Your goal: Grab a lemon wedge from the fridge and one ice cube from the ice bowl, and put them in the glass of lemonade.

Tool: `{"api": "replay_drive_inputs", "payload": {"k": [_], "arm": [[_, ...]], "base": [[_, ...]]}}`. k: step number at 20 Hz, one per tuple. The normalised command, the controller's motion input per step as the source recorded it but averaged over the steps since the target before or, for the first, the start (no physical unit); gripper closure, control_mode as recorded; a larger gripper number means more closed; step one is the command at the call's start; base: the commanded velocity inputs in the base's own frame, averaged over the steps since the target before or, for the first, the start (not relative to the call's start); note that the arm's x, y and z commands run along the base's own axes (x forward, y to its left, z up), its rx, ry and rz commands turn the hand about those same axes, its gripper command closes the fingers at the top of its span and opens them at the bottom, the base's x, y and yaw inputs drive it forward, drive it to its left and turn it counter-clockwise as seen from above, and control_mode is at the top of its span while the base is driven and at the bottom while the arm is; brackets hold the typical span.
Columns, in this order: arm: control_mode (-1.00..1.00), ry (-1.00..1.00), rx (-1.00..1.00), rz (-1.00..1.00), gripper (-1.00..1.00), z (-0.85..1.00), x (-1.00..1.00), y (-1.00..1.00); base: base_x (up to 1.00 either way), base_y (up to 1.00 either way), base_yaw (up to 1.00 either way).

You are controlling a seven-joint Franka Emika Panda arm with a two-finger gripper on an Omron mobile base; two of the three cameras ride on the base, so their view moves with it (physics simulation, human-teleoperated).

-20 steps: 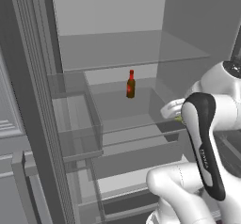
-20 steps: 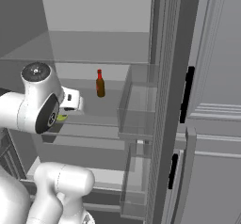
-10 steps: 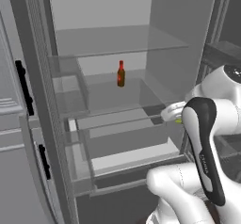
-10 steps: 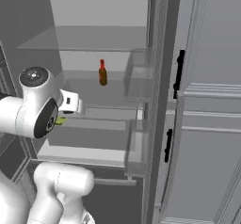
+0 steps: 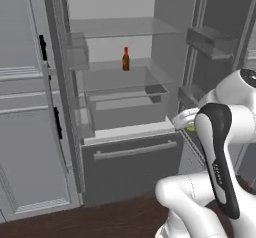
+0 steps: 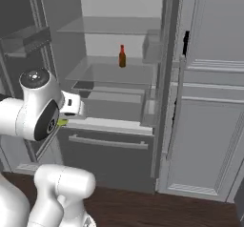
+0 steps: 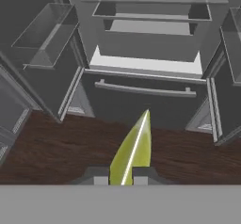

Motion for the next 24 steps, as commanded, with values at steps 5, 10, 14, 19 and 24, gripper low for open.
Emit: {"api": "replay_drive_inputs", "payload": {"k": [5, 10, 14, 19, 24], "arm": [[1.00, 0.00, 0.00, 0.00, 1.00, 0.00, 0.00, 0.00], [1.00, 0.00, 0.00, 0.00, 1.00, 0.00, 0.00, 0.00], [1.00, 0.00, 0.00, 0.00, 1.00, 0.00, 0.00, 0.00], [1.00, 0.00, 0.00, 0.00, 1.00, 0.00, 0.00, 0.00], [1.00, 0.00, 0.00, 0.00, 1.00, 0.00, 0.00, 0.00]], "base": [[-0.74, 0.77, 0.58], [0.03, 1.00, 0.61], [0.76, 0.87, 0.40], [1.00, 0.19, 0.19], [1.00, 0.00, 0.01]]}}
